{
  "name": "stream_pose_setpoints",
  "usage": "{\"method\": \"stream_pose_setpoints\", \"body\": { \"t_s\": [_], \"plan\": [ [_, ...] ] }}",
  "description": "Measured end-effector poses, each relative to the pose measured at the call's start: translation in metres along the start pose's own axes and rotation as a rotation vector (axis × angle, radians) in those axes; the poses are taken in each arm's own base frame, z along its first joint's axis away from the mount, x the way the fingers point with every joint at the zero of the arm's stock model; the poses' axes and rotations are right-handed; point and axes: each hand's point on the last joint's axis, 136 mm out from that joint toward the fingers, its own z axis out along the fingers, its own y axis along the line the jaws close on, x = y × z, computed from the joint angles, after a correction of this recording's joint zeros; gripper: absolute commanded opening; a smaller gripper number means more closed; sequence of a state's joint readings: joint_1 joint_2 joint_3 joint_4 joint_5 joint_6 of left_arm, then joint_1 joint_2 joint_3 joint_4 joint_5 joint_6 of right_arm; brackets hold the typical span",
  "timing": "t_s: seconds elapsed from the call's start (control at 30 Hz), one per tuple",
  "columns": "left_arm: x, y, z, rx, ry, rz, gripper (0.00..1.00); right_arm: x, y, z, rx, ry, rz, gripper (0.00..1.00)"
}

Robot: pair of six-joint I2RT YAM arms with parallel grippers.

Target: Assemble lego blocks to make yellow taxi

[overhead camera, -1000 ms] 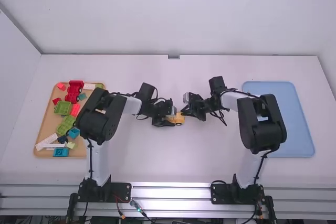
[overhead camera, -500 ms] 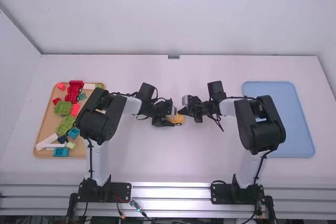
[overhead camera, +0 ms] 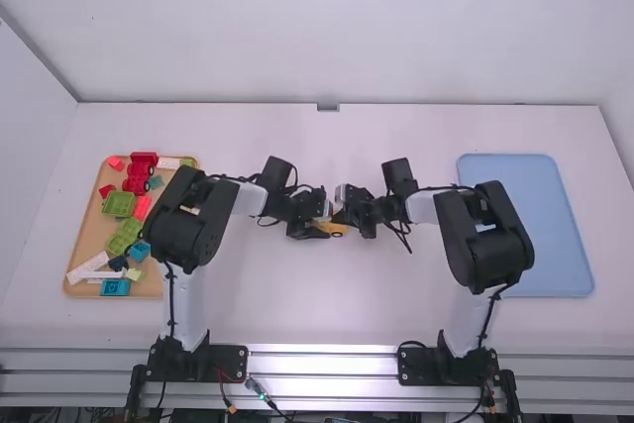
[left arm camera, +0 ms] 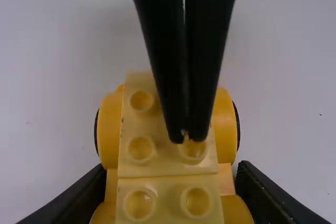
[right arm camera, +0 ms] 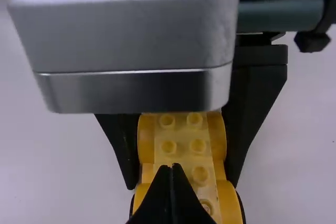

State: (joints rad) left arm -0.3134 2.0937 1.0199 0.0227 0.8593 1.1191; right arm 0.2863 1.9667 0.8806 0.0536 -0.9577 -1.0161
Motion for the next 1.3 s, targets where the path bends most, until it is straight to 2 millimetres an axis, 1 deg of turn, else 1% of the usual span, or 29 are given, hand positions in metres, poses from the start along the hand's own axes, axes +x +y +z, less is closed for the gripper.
{"method": "stream_pose_setpoints", "body": {
  "t_s": [0.27, 0.43, 0.6, 0.7, 0.77, 0.83, 0.87, 0.9, 0.93, 0.97, 1.0, 1.07, 1.13, 1.2, 1.23, 1.3],
  "plan": [
    [0.000, 0.000, 0.000, -0.001, 0.000, 0.001, 0.46, 0.004, 0.000, -0.001, -0.008, 0.005, 0.074, 0.00],
    [0.001, 0.002, -0.001, -0.008, 0.003, 0.000, 0.46, 0.005, -0.004, 0.002, -0.032, -0.048, 0.128, 0.00],
    [0.002, 0.002, -0.001, -0.008, 0.003, -0.001, 0.46, 0.004, -0.004, 0.002, -0.040, -0.059, 0.143, 0.00],
    [0.001, 0.002, -0.001, -0.006, 0.003, 0.000, 0.46, 0.004, -0.005, -0.002, -0.041, -0.051, 0.128, 0.00],
    [0.000, 0.000, 0.000, -0.001, 0.002, -0.002, 0.46, 0.001, -0.005, -0.009, -0.028, -0.033, 0.104, 0.00],
    [0.000, -0.001, 0.000, 0.004, -0.002, -0.004, 0.47, -0.004, -0.009, -0.017, -0.003, -0.030, 0.075, 0.00],
    [0.000, -0.001, 0.000, 0.005, -0.002, -0.005, 0.47, -0.013, -0.014, -0.027, 0.028, -0.033, 0.040, 0.01],
    [0.000, -0.001, 0.000, 0.005, -0.002, -0.005, 0.47, -0.018, -0.018, -0.032, 0.048, -0.035, 0.019, 0.05],
    [0.000, -0.001, 0.000, 0.004, -0.003, -0.004, 0.47, -0.033, -0.025, -0.048, 0.101, -0.035, -0.023, 0.38],
    [0.000, -0.001, 0.000, 0.004, -0.003, -0.005, 0.47, -0.036, -0.027, -0.051, 0.113, -0.034, -0.037, 0.49],
    [0.000, -0.001, 0.000, 0.004, -0.003, -0.004, 0.48, -0.046, -0.032, -0.064, 0.162, -0.021, -0.052, 0.99],
    [0.000, -0.001, 0.000, 0.004, -0.002, -0.007, 0.50, -0.051, -0.036, -0.079, 0.218, 0.017, -0.024, 0.99],
    [0.000, -0.001, 0.000, 0.004, -0.003, -0.007, 0.52, -0.049, -0.037, -0.087, 0.252, 0.054, 0.026, 0.99],
    [0.000, -0.001, 0.000, 0.004, -0.003, -0.007, 0.59, -0.042, -0.040, -0.093, 0.290, 0.100, 0.090, 0.99],
    [0.000, -0.001, 0.000, 0.004, -0.002, -0.006, 0.62, -0.040, -0.040, -0.094, 0.295, 0.108, 0.107, 0.99],
    [0.000, -0.001, 0.000, 0.004, -0.004, -0.007, 0.67, -0.029, -0.038, -0.095, 0.307, 0.155, 0.177, 0.99]
  ]
}}
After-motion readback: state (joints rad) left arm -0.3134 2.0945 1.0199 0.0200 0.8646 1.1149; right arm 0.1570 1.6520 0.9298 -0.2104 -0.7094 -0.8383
